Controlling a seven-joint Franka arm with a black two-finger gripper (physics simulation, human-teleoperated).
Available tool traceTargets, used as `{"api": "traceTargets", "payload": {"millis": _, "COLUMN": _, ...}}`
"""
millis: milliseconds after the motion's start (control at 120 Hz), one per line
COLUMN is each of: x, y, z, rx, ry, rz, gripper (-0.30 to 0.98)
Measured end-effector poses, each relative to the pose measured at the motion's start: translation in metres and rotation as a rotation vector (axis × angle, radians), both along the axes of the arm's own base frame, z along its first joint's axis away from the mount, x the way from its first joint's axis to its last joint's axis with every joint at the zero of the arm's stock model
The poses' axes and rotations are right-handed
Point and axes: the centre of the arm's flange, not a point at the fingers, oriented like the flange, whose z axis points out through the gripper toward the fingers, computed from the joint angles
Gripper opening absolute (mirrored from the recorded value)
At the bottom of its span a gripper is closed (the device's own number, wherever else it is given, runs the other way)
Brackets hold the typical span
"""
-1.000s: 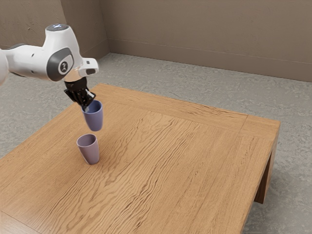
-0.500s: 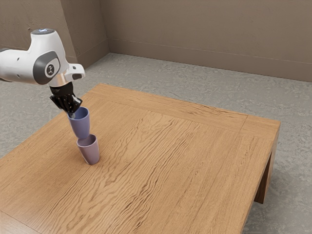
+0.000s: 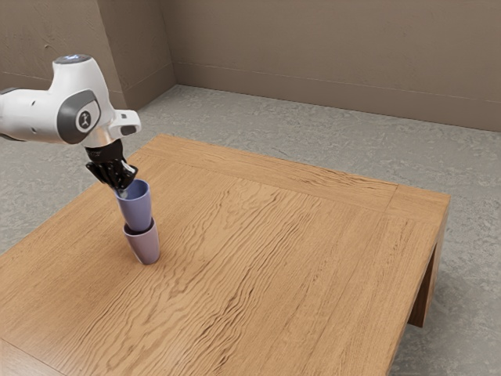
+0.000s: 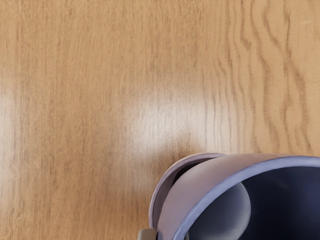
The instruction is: Place the right cup onto the left cup
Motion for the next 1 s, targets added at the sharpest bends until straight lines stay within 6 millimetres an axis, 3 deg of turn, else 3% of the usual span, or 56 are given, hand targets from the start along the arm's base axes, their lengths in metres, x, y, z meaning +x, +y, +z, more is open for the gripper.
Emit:
{"api": "traceTargets", "payload": {"millis": 58, "x": 0.001, "y": 0.0, "z": 0.0, "rx": 0.001, "ry": -0.004, "rz": 0.0, "gripper": -0.1}}
{"api": "traceTargets", "payload": {"millis": 250, "x": 0.0, "y": 0.003, "z": 0.001, "rx": -0.001, "ry": -0.019, "rz": 0.002, "gripper": 0.32}}
{"api": "traceTargets", "payload": {"millis": 417, "x": -0.004, "y": 0.002, "z": 0.011, "rx": 0.003, "ry": -0.038, "rz": -0.001, "gripper": 0.52}}
{"api": "traceTargets", "payload": {"millis": 567, "x": -0.007, "y": 0.001, "z": 0.014, "rx": 0.003, "ry": -0.039, "rz": -0.003, "gripper": 0.6}}
{"api": "traceTargets", "payload": {"millis": 808, "x": -0.014, "y": -0.009, "z": 0.05, "rx": 0.012, "ry": -0.092, "rz": -0.02, "gripper": 0.66}}
{"api": "traceTargets", "payload": {"millis": 1000, "x": -0.014, "y": -0.018, "z": 0.059, "rx": 0.012, "ry": -0.098, "rz": -0.032, "gripper": 0.68}}
